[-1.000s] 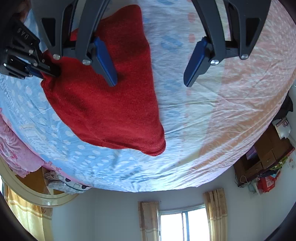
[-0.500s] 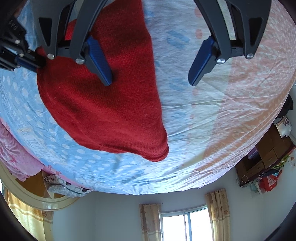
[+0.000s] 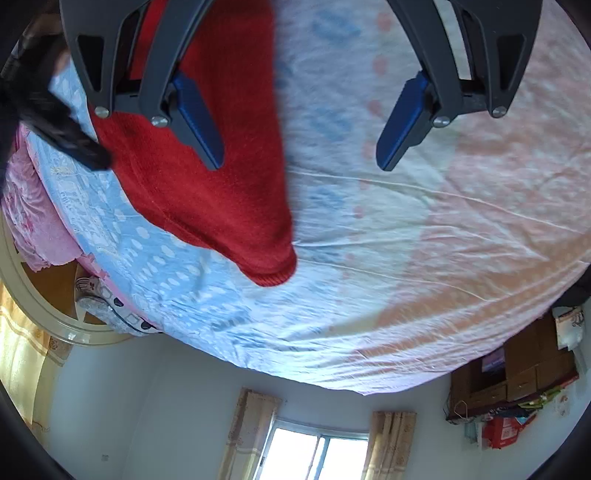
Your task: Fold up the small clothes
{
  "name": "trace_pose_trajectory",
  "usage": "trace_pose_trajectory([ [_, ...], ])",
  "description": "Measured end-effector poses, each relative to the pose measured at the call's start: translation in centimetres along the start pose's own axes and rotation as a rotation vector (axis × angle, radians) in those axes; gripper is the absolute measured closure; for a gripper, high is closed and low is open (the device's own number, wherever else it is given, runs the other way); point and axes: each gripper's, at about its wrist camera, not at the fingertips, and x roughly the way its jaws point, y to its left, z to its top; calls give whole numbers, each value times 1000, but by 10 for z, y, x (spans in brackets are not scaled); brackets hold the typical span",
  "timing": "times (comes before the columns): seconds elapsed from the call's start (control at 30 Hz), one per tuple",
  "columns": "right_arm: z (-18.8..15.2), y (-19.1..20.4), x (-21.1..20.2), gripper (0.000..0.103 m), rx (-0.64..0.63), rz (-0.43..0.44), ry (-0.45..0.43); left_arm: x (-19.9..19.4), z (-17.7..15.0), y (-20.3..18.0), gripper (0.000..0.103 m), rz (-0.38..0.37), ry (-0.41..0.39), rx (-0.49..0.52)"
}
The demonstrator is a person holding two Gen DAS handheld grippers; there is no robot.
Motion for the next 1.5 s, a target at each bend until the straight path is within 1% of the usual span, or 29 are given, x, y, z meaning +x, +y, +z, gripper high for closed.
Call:
trace_pose_trajectory([
  [0.03, -1, 0, 11, 47, -5, 2, 30, 7, -2, -3, 16, 2, 12, 3],
  [0.07, -4, 1, 22, 55, -12, 4, 46, 12, -3, -5, 16, -1, 20, 2],
  [0.1, -6, 3, 22, 73, -19, 11, 26, 15, -4, -6, 16, -7, 26, -1],
  [0.13, -7, 6, 21, 76, -35, 19, 20, 19, -6, -7, 14, -17, 33, -6],
  [0.17, -7, 10, 18, 83, -59, 8, 14, 21, -7, -8, 12, -25, 38, -11],
  [0.23, -9, 14, 9, 97, -104, -53, -22, 24, -7, -12, 12, -42, 47, -13],
  [0.27, -9, 13, 4, 97, -115, -97, -53, 24, -6, -14, 12, -54, 55, -11],
  [0.3, -9, 8, 3, 97, -103, -119, -69, 26, -5, -17, 12, -65, 64, -5],
  [0.33, -9, 1, 7, 97, -81, -109, -57, 29, -5, -23, 11, -65, 73, 10],
  [0.37, -9, -2, 12, 97, -68, -96, -39, 33, -6, -29, 7, -42, 79, 33],
  [0.4, -11, -6, 18, 97, -60, -97, -32, 38, -8, -37, 4, 5, 79, 70],
  [0.43, -11, -7, 21, 97, -63, -103, -38, 40, -10, -41, 1, 31, 70, 90],
  [0.5, -9, -11, 25, 96, -51, -93, -37, 39, -13, -46, 0, 70, 34, 125],
  [0.53, -8, -15, 27, 96, -39, -92, -34, 39, -13, -47, 0, 78, 31, 136],
  [0.63, -6, -23, 28, 84, 4, -86, -31, 38, -14, -48, 0, 94, 21, 156],
  [0.67, -6, -25, 28, 77, 17, -87, -36, 38, -14, -47, 0, 95, 20, 159],
  [0.73, -8, -28, 13, 75, 51, -101, -62, 37, -15, -46, 0, 98, 17, 166],
  [0.77, -11, -28, -2, 75, 72, -120, -97, 36, -16, -45, 0, 102, 14, 168],
  [0.8, -17, -23, -24, 75, 87, -119, -159, 34, -18, -44, 0, 106, 9, 167],
  [0.83, -21, -16, -40, 75, 79, -100, -197, 32, -19, -42, 0, 107, 4, 162],
  [0.87, -25, -9, -50, 75, 61, -85, -210, 33, -19, -42, 0, 106, 5, 159],
  [0.9, -31, 2, -58, 75, 30, -76, -202, 32, -20, -41, 0, 106, 9, 152],
  [1.0, -50, 24, -53, 75, -33, -55, -144, 30, -23, -37, 0, 89, 25, 115],
  [1.03, -59, 27, -45, 75, -47, -65, -120, 27, -26, -34, 0, 81, 29, 101],
  [1.07, -65, 27, -39, 72, -50, -73, -109, 24, -29, -31, 0, 70, 34, 90],
  [1.13, -76, 23, -37, 71, -37, -60, -155, 19, -35, -29, 0, 65, 33, 78],
  [1.33, -81, 18, -40, 66, -17, -50, -172, 9, -43, -41, 0, 126, 1, 111],
  [1.4, -81, 16, -40, 65, -10, -44, -178, 7, -44, -38, 0, 116, 7, 103],
  [1.5, -82, 14, -41, 64, -2, -36, -185, 4, -46, -28, 0, 66, 45, 52],
])
